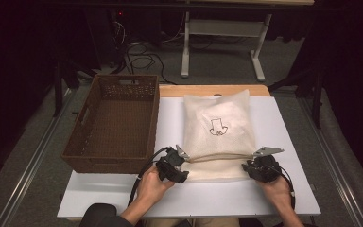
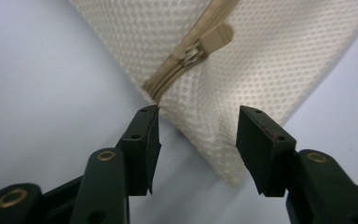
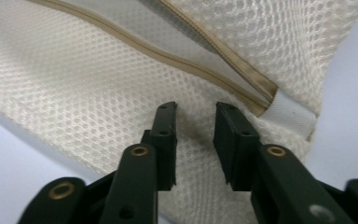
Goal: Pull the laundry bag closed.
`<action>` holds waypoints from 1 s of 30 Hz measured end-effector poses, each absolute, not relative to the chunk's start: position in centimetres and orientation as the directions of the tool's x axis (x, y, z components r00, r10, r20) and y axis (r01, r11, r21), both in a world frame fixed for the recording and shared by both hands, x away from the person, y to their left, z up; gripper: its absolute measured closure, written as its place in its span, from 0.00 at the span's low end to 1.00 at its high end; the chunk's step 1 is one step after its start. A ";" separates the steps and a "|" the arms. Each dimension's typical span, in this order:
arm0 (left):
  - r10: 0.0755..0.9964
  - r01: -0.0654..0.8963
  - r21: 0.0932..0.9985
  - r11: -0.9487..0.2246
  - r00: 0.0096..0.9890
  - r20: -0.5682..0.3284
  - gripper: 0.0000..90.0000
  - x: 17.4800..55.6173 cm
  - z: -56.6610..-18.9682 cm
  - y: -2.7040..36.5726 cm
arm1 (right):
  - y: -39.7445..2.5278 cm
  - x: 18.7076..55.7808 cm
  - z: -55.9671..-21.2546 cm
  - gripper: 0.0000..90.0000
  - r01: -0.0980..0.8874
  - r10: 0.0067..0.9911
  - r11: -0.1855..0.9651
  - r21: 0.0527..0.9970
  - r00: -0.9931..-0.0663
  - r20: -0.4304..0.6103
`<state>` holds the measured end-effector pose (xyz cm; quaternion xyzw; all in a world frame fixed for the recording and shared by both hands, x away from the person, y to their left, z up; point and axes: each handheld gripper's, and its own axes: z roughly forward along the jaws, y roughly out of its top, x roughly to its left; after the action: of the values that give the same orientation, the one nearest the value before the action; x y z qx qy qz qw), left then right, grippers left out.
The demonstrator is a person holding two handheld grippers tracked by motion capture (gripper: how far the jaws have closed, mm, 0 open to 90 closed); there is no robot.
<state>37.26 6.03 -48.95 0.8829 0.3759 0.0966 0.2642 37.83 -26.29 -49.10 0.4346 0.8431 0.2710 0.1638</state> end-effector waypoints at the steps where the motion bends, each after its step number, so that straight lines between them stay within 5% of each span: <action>1: 0.723 0.627 0.541 -0.560 0.689 -0.050 0.55 37.4 -49.1 6.2 | -26.2 37.8 -49.0 0.75 0.641 0.820 0.475 0.603 -0.571 -0.038; 9: 0.741 0.683 0.551 -0.481 0.652 -0.162 0.56 37.9 -49.9 7.1 | -23.6 36.7 -47.6 0.77 0.567 0.771 0.485 0.666 -0.637 -0.019; 17: 0.753 0.694 0.565 -0.446 0.632 -0.182 0.61 38.0 -50.0 7.5 | -19.6 36.5 -47.6 0.76 0.537 0.717 0.522 0.662 -0.697 0.000; 26: 0.740 0.652 0.617 -0.440 0.653 -0.163 0.87 37.6 -49.9 7.1 | -16.3 37.5 -48.1 0.76 0.541 0.682 0.512 0.667 -0.728 0.067; 30: 0.735 0.642 0.612 -0.461 0.663 -0.142 0.91 37.5 -50.0 6.8 | -15.7 37.8 -48.4 0.75 0.556 0.680 0.483 0.676 -0.725 0.109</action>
<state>37.51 6.79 -49.99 0.8518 0.4042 0.0710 0.3256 37.82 -15.73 -48.38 0.3606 0.8568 0.3581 0.0870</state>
